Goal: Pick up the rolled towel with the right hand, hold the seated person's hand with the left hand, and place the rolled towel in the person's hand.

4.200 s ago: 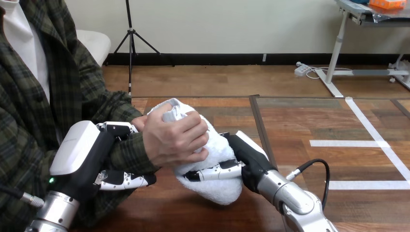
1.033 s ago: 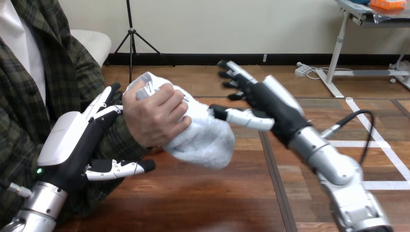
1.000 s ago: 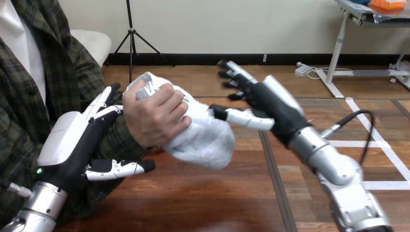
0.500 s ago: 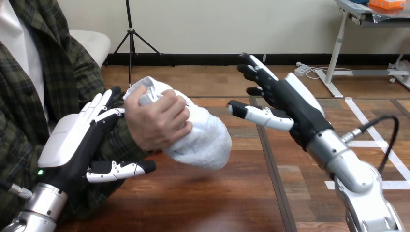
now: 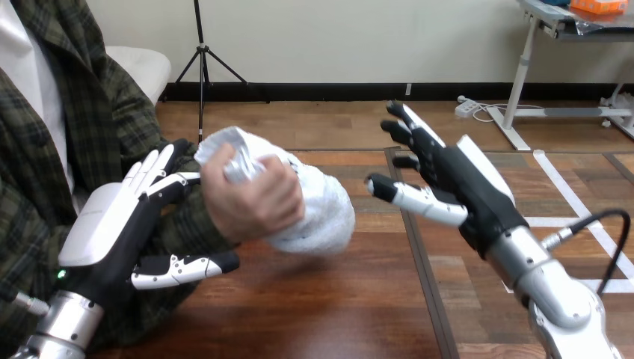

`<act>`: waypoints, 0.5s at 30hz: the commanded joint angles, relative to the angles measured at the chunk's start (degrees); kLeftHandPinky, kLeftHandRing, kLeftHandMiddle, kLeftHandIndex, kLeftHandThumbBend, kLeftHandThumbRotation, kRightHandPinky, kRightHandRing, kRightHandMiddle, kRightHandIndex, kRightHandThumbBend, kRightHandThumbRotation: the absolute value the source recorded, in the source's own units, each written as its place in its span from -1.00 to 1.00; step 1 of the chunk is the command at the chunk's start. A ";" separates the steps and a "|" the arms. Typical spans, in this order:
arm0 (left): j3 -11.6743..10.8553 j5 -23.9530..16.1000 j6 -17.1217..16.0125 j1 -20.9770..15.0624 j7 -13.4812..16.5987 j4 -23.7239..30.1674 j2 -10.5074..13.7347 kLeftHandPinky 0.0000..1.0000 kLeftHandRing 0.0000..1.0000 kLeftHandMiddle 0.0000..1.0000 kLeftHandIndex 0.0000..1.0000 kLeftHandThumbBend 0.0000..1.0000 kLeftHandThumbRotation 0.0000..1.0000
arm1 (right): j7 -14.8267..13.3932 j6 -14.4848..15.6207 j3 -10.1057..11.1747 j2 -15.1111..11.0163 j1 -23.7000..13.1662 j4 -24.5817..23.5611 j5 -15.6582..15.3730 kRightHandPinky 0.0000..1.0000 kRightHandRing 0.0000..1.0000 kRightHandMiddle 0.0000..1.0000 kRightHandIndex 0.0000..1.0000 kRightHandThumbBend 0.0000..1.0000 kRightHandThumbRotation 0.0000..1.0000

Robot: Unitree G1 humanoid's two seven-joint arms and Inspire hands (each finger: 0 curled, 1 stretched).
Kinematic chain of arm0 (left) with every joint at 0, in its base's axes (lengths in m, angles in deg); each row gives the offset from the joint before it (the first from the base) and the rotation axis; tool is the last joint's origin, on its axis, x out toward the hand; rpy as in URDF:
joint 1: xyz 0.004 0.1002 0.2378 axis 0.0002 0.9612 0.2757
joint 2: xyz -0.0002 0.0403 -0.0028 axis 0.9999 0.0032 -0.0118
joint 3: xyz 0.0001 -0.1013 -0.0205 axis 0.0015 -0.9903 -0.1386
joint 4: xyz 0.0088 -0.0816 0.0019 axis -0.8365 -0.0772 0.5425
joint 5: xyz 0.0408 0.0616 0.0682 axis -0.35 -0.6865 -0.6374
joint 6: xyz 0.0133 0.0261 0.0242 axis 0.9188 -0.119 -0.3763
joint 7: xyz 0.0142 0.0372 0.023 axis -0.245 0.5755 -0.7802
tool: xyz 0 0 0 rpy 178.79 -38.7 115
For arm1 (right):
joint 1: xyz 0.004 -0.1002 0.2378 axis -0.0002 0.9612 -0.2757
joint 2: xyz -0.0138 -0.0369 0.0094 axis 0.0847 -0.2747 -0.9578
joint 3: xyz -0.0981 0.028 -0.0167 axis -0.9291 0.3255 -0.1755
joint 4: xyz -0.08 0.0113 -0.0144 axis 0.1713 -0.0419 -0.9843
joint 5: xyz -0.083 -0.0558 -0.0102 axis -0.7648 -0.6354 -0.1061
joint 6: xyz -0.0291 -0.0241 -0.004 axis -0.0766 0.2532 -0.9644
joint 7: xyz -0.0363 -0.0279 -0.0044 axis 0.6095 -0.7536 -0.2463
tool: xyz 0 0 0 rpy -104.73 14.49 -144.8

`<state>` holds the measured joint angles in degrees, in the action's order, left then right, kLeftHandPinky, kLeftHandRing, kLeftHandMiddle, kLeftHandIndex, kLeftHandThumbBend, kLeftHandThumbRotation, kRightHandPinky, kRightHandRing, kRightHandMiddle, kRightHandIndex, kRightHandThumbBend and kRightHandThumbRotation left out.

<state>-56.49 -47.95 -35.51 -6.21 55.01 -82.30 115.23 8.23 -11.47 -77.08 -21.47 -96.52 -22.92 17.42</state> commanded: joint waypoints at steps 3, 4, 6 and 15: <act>-0.17 0.39 -1.70 -1.05 1.98 -1.69 1.11 1.00 1.00 1.00 1.00 1.00 0.59 | -1.57 -0.44 1.99 -0.69 1.46 -6.10 0.71 0.76 0.91 0.88 0.99 1.00 0.32; -0.16 0.63 -1.84 -0.93 1.93 -1.88 0.99 1.00 1.00 1.00 1.00 1.00 0.62 | -1.65 -0.48 2.07 -0.63 1.95 -6.45 0.79 0.76 0.91 0.88 0.98 1.00 0.32; -0.14 1.24 -2.51 -0.82 1.81 -2.53 0.76 1.00 1.00 1.00 1.00 1.00 0.64 | -1.85 -0.43 2.16 -0.47 2.83 -7.03 0.99 0.75 0.90 0.87 0.98 1.00 0.32; 0.20 2.13 -5.51 -0.60 2.82 -5.43 -0.55 1.00 1.00 1.00 1.00 1.00 0.70 | -2.46 -1.74 2.49 -0.08 6.23 -7.95 1.67 0.73 0.89 0.85 0.97 1.00 0.33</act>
<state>-56.43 -47.35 -39.05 -5.37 56.40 -86.42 115.15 6.84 -11.44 -76.25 -21.38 -89.89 -28.27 17.98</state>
